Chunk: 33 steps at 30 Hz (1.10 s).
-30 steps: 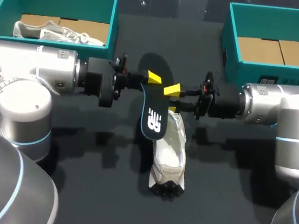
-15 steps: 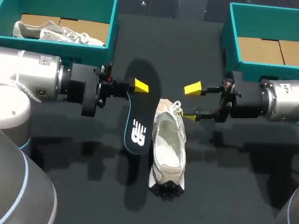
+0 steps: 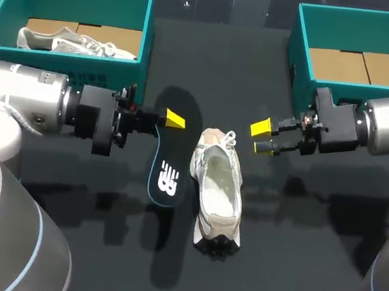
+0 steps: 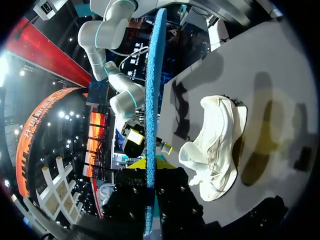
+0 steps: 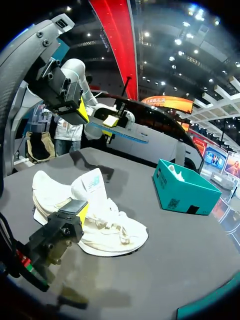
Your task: Take the shoe out of the shoebox, open the shoe tongue, remove and reinsert the insole, then place the shoe into the shoebox
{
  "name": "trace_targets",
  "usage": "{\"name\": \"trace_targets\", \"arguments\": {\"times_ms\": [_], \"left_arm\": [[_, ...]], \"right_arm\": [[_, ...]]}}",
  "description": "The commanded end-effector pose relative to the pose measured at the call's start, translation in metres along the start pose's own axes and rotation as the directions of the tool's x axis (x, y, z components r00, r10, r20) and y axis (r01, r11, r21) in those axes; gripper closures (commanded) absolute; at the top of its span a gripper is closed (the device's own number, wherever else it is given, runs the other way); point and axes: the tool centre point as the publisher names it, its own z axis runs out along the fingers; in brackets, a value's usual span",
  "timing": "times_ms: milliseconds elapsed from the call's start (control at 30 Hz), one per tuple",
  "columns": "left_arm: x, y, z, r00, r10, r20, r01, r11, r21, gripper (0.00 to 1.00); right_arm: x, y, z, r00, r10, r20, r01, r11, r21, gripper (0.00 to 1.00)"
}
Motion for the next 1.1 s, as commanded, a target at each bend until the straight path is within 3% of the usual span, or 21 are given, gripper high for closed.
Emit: {"name": "trace_targets", "arguments": {"times_ms": [33,333,467,633,667,733,1100], "left_arm": [[0.000,-0.001,-0.001,1.000,0.001,-0.001,-0.001,1.000,0.000,1.00],[0.000,-0.001,-0.001,1.000,0.001,-0.001,-0.001,1.000,0.000,1.00],[0.002,-0.019,0.001,0.999,-0.037,-0.005,0.037,0.999,0.039,1.00],[0.001,-0.036,-0.005,0.988,-0.151,-0.028,0.153,0.985,0.076,1.00],[-0.001,-0.040,-0.008,0.975,-0.218,-0.036,0.221,0.968,0.116,1.00],[-0.007,-0.047,-0.011,0.957,-0.283,-0.062,0.290,0.938,0.192,1.00],[-0.007,-0.047,-0.011,0.957,-0.283,-0.062,0.290,0.938,0.192,1.00]], "right_arm": [[0.012,-0.006,-0.003,0.998,0.002,0.062,-0.001,1.000,-0.012,0.00],[0.012,-0.006,-0.003,0.998,0.002,0.062,-0.001,1.000,-0.012,0.00],[0.010,-0.023,-0.012,0.973,-0.140,0.181,0.128,0.989,0.081,0.00],[0.006,-0.039,-0.024,0.954,-0.204,0.218,0.173,0.973,0.156,0.00],[0.005,-0.040,-0.026,0.948,-0.209,0.242,0.172,0.971,0.165,0.00],[0.002,-0.043,-0.030,0.926,-0.215,0.310,0.177,0.973,0.147,0.00],[0.000,-0.046,-0.033,0.924,-0.205,0.324,0.165,0.975,0.148,0.00]]}}
